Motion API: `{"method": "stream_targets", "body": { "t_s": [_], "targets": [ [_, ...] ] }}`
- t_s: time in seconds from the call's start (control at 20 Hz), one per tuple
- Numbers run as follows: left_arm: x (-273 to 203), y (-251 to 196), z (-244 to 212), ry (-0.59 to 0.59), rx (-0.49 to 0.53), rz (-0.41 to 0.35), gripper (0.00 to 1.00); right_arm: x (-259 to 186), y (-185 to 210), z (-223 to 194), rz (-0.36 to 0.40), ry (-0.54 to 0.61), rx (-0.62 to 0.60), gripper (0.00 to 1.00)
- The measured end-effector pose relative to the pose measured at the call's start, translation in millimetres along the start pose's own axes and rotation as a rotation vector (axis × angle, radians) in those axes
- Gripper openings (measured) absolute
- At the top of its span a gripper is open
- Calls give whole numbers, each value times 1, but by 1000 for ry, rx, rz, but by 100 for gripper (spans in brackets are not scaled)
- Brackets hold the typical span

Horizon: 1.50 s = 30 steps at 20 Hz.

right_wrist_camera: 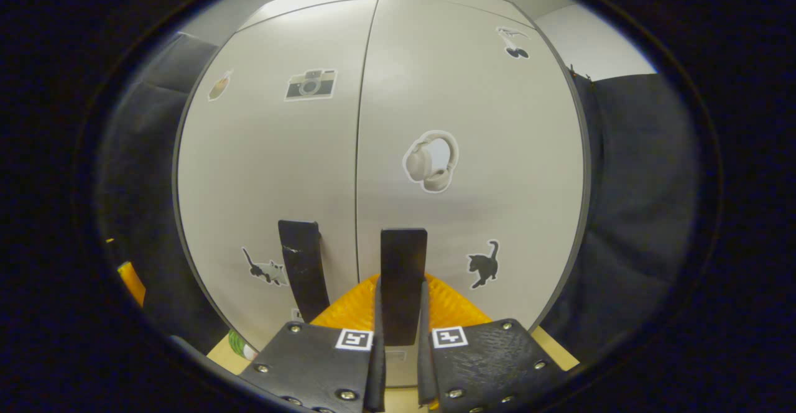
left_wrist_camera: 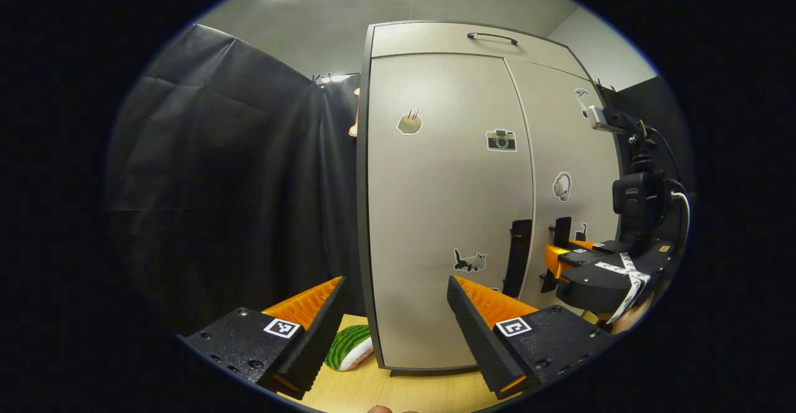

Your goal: Open the right door of the double-door shoe cabinet with the right hand, and open the left door with the left hand.

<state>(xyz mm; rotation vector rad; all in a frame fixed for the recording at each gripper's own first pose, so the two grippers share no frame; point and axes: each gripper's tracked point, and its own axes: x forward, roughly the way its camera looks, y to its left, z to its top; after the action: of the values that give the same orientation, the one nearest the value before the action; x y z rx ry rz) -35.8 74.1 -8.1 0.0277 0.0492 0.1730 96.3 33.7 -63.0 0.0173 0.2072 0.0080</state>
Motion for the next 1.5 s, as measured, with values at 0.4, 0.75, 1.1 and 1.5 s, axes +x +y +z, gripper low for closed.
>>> {"method": "stream_targets", "body": {
  "t_s": [0.4, 0.75, 1.1, 1.5],
  "targets": [
    [-16, -2, -4, 9, -17, -12, 98, -29, -8, -2, 112, 1, 8, 21],
    [-23, -8, -5, 16, -22, -35, 98, -58, -25, -4, 137, 1, 42, 21],
    [-23, -18, -9, 27, -30, -71, 99, -88, -47, -7, 89, -13, 48, 20],
    [-17, -46, -12, 32, -37, -151, 99, -111, -68, -9, 51, -24, 41, 19]
  ]
}}
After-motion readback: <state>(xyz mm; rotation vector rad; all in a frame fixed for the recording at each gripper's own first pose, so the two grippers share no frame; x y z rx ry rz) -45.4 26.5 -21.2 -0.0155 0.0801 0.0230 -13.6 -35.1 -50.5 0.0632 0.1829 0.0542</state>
